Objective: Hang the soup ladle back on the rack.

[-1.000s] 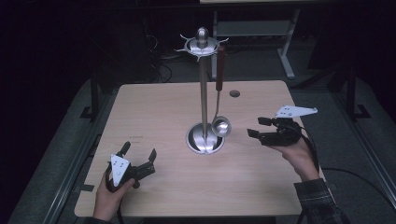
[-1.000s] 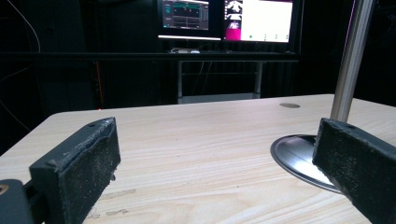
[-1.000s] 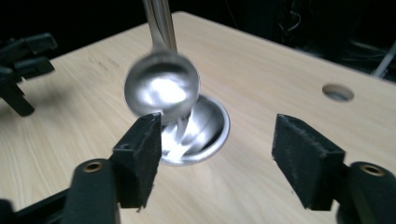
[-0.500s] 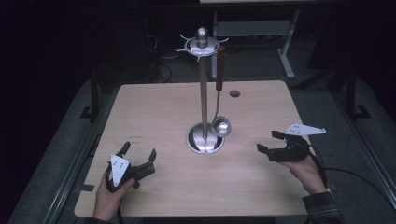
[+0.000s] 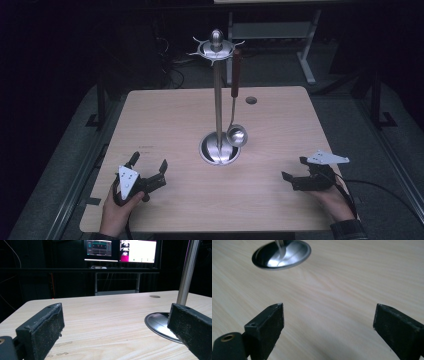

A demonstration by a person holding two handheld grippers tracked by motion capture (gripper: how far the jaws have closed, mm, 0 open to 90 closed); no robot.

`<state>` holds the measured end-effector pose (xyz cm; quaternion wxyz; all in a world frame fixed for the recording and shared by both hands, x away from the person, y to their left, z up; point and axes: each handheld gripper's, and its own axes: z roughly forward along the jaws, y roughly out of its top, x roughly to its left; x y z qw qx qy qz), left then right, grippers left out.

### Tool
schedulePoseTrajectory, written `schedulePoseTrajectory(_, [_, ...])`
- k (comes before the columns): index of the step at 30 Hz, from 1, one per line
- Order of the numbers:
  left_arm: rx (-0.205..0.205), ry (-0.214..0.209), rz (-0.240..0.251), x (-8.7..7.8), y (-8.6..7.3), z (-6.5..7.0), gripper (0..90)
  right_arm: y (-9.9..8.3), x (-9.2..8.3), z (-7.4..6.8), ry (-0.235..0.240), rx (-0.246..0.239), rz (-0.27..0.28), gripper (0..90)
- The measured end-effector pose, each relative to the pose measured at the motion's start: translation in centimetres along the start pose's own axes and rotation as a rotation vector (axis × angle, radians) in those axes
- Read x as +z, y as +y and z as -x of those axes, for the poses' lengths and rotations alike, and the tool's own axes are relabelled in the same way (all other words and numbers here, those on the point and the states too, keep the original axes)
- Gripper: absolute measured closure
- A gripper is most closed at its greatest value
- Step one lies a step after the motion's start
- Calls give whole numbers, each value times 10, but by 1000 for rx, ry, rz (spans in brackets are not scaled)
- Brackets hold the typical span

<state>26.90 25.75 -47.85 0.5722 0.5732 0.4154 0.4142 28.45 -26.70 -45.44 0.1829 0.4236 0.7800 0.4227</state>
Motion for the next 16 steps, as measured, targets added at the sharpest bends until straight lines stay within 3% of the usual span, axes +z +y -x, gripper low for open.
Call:
schedulePoseTrajectory(9, [0, -1, 1, 0, 0, 0, 3, -11, 2, 2, -10, 10, -37, 92])
schedulePoseTrajectory(16, [0, -1, 0, 0, 0, 0, 3, -10, 2, 3, -12, 6, -33, 90])
